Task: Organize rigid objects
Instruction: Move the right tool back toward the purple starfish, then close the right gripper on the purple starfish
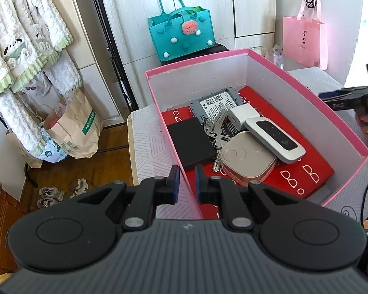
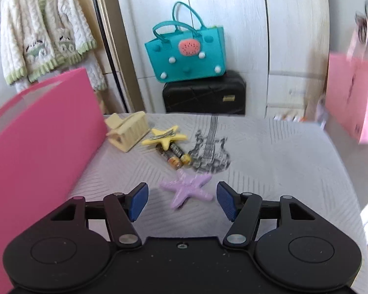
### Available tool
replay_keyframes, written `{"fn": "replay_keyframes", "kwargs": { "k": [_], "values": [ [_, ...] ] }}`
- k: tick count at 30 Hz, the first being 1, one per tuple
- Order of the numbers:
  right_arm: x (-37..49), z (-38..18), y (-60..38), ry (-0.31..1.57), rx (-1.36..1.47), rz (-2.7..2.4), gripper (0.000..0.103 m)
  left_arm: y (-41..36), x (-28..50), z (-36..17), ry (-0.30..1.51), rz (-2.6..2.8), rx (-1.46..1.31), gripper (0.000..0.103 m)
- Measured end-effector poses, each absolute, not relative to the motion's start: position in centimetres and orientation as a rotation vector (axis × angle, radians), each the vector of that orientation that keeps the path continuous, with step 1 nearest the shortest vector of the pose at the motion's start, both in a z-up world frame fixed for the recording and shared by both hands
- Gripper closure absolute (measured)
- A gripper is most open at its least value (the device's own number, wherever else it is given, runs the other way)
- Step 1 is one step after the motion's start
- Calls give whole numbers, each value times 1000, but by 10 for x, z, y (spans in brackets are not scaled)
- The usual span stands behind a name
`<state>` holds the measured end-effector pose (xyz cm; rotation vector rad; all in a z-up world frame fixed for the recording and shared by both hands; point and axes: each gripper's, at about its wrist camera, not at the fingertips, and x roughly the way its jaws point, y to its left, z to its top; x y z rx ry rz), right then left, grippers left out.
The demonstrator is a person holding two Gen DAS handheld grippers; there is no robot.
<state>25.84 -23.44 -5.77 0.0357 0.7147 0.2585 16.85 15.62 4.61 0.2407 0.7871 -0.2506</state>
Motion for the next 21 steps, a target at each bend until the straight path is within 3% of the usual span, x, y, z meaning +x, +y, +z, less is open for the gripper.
{"fn": "replay_keyframes", "kwargs": {
  "k": [4, 5, 7, 21],
  "values": [
    [256, -59, -226, 708, -61, 255, 37, 157, 169, 46, 785, -257, 239, 93],
    [257, -58, -229, 721, -36, 261, 42, 157, 169, 46, 784, -258, 239, 93],
    [256, -55, -232, 725, -52, 266, 62, 157, 169, 46, 781, -261, 240, 93],
    [230, -44, -219, 746, -126, 335, 61, 160, 168, 45, 780, -270, 231, 92]
  ]
}}
